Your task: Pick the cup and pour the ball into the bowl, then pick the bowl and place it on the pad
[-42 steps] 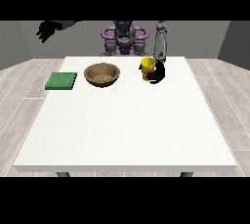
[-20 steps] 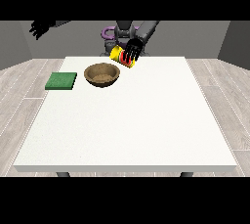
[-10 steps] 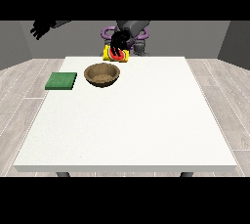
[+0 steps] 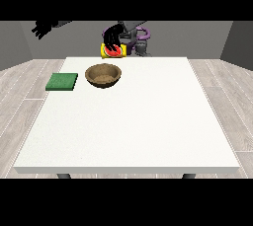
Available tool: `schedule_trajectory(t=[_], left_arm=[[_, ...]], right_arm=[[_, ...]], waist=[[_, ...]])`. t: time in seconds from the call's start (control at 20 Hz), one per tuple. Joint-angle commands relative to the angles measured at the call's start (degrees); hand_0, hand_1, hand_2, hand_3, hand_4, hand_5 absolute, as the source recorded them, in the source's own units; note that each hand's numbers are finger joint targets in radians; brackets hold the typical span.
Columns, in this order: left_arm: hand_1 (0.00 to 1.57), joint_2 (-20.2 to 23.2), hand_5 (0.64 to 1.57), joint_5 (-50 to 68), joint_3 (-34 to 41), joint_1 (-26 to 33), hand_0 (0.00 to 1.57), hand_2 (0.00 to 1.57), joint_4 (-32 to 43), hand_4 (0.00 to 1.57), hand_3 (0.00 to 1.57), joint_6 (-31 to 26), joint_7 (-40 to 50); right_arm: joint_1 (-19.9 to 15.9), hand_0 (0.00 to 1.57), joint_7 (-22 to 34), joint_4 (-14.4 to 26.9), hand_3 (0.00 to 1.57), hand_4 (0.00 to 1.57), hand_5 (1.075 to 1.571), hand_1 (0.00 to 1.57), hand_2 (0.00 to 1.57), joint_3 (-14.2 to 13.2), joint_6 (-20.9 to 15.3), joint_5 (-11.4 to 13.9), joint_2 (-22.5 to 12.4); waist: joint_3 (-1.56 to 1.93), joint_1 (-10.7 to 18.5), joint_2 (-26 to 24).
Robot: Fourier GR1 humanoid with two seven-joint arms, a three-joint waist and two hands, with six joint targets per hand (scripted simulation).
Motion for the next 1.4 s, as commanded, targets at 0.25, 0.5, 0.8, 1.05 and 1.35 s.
schedule_trajectory(t=[0.25,0.5,0.8,1.05,1.35], left_arm=[[0.75,2.9,1.556,5.3,9.3,4.2,0.75,1.57,-8.5,1.11,1.54,8.2,-1.9],[0.8,7.6,1.555,24.5,25.4,7.3,0.8,1.19,-17.3,1.3,0.88,14.0,-13.3],[0.0,6.0,1.57,49.7,44.3,7.7,0.0,0.0,-26.3,1.12,0.0,11.0,-19.1],[0.0,12.5,1.566,67.0,55.8,7.5,0.0,0.0,-28.6,1.05,0.0,-2.8,-25.0],[0.0,21.3,1.558,78.4,63.0,8.1,0.0,0.0,-27.8,1.06,0.0,-17.6,-27.9]], right_arm=[[2.4,0.0,0.2,-1.1,0.17,0.71,1.55,0.0,0.0,-0.9,-3.0,0.6,0.2],[4.2,0.0,-0.5,-0.9,0.11,0.76,1.556,0.0,0.0,-1.3,-5.9,2.0,1.4],[4.5,0.0,-0.8,-0.7,0.0,0.79,1.555,0.0,0.0,-0.7,-9.2,3.4,3.5],[6.0,0.0,-3.3,-0.3,0.0,0.75,1.563,0.0,0.0,0.3,-12.5,4.7,8.2],[3.5,0.0,-9.2,2.2,0.0,0.74,1.565,0.0,0.0,-0.3,-15.8,4.9,12.1]], waist=[[-0.13,4.7,-2.2],[-0.46,10.7,-2.4],[-0.85,14.8,-1.3],[-0.33,17.6,2.6],[-0.06,21.3,8.9]])
